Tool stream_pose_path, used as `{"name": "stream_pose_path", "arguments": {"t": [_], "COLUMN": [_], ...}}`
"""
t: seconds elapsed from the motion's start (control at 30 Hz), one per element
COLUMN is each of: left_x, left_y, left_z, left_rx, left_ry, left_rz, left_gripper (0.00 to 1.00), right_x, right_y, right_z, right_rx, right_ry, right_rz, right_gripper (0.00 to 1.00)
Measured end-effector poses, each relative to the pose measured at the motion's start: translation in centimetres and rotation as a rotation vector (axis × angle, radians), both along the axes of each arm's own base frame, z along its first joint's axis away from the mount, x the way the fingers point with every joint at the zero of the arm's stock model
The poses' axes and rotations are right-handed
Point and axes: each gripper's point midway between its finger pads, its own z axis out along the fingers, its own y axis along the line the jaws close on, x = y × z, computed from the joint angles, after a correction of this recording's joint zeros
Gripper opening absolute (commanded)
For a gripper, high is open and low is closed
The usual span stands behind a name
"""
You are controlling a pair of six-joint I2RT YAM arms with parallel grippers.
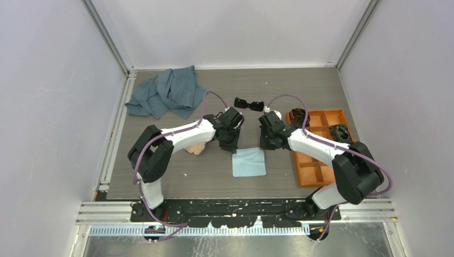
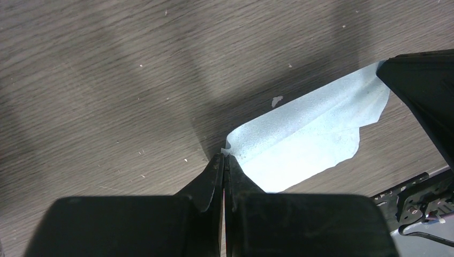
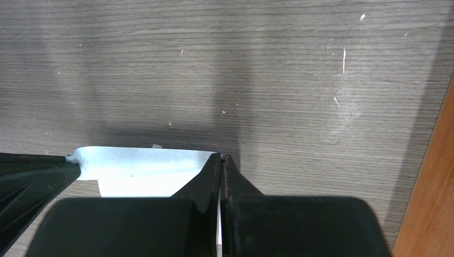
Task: Organize the sunglasses
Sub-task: Fold the glasses cleaning cloth at the center of the board.
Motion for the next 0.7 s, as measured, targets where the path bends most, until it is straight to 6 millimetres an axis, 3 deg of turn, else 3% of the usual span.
{"name": "stream_pose_path", "arguments": {"t": [0.7], "left_x": [-0.1], "left_y": [0.0], "left_z": [1.3], "left_rx": [-0.032], "left_ry": [-0.025], "left_rz": [0.004], "left_gripper": [0.01], "right_x": [0.5], "right_y": [0.4], "right_z": [1.3], "right_rx": [0.039], "right_ry": [-0.067], "right_rz": [0.014], "right_gripper": [0.00]}}
